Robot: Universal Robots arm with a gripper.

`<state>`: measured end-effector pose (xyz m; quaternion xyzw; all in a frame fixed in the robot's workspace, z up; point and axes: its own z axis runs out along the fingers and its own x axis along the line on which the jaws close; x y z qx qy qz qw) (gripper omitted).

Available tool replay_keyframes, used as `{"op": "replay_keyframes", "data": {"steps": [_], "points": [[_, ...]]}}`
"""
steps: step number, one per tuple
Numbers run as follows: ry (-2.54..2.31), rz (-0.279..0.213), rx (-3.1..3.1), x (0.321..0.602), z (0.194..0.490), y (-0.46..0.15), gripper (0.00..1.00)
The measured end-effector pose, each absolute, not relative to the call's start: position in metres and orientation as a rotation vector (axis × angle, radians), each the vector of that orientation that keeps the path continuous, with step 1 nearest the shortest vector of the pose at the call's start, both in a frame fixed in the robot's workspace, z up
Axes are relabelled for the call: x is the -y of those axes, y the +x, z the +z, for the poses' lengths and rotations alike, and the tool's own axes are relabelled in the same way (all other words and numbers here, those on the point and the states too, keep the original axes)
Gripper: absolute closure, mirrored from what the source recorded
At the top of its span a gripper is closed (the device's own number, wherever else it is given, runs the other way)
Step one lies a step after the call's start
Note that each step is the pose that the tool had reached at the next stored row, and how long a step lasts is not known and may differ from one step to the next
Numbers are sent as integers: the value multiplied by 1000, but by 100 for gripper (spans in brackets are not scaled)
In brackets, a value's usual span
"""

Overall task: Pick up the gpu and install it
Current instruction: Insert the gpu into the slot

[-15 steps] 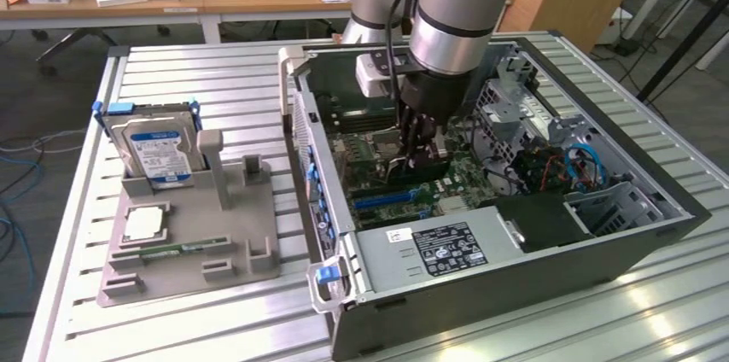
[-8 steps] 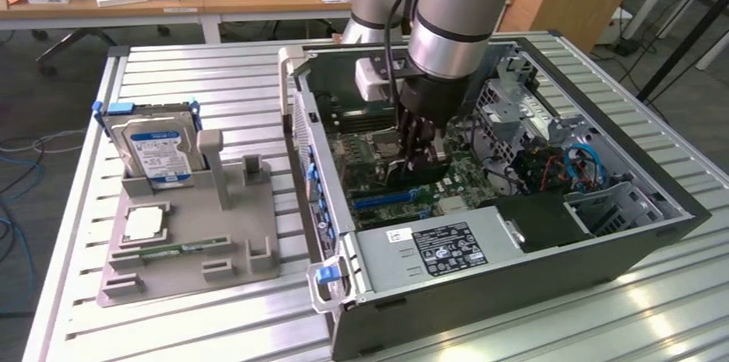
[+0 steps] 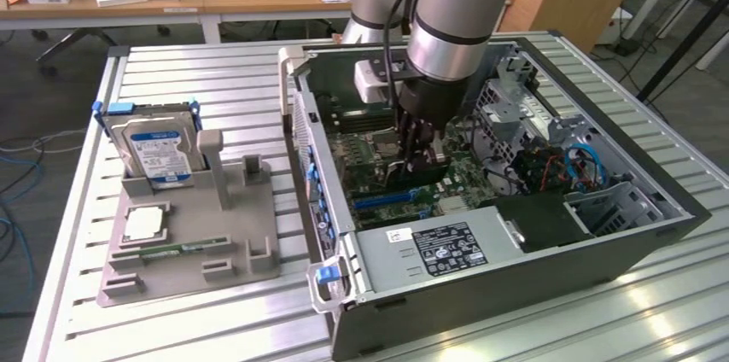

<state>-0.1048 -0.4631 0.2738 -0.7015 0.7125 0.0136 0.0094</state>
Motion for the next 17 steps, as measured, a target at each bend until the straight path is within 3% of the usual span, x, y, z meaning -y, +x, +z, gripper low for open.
{"op": "replay_keyframes", "data": {"steps": [17], "points": [[-2191,42,-2225,463,274,-111,74]]}}
